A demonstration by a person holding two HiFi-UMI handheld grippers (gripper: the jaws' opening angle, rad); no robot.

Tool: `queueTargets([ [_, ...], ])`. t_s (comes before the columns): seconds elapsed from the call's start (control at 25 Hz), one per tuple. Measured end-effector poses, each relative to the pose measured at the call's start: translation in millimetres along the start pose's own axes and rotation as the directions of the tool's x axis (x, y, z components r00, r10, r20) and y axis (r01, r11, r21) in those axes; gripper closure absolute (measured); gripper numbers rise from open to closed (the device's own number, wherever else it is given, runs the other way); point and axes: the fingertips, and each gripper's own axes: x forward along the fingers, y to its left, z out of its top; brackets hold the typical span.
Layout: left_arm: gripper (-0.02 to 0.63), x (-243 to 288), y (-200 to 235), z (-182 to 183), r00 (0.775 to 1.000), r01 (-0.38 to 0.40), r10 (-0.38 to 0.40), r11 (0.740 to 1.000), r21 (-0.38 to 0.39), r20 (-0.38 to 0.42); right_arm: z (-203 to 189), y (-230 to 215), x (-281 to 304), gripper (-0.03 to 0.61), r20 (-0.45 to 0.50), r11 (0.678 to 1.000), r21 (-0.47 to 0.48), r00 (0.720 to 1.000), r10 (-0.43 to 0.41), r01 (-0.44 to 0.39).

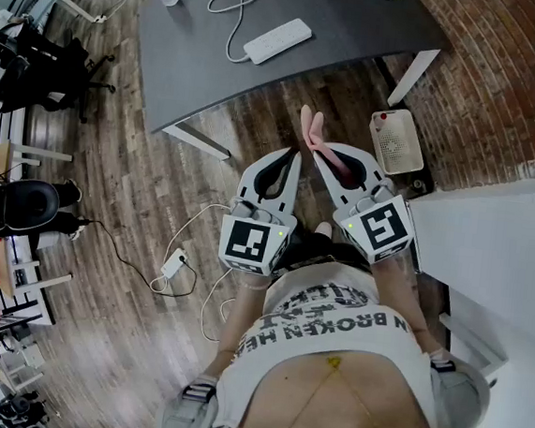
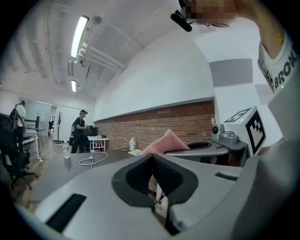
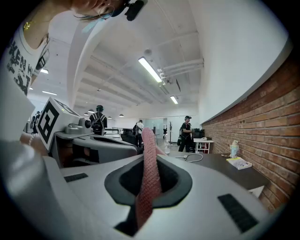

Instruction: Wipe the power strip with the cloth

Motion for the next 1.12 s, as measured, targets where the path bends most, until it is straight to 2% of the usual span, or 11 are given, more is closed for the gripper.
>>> queueTargets([
  [0.32, 0.606, 22, -8, -3, 1.000, 0.002, -0.002, 1.000, -0.002, -0.008, -7, -19, -7, 0.561, 0.021, 0.999, 0.043, 0.999, 0.026, -0.027],
  [0.68, 0.606, 72, 18, -13, 1.000, 0.018, -0.018, 1.000, -0.003, -0.021, -26, -70, 10, 0.561, -0.025, 0.998, 0.052, 0.999, -0.024, 0.025],
  [0.88, 0.606, 109, 55, -20, 1.000, 0.016, -0.017, 1.000, -0.015, -0.023, -39, -106, 48, 0.561, -0.056, 0.997, 0.050, 0.997, -0.055, 0.058],
  [1.12, 0.606, 158, 135, -16, 0.999, -0.004, 0.005, 1.000, 0.009, -0.045, -34, -152, 133, 0.561, -0.068, 0.997, 0.053, 0.996, -0.049, 0.053],
])
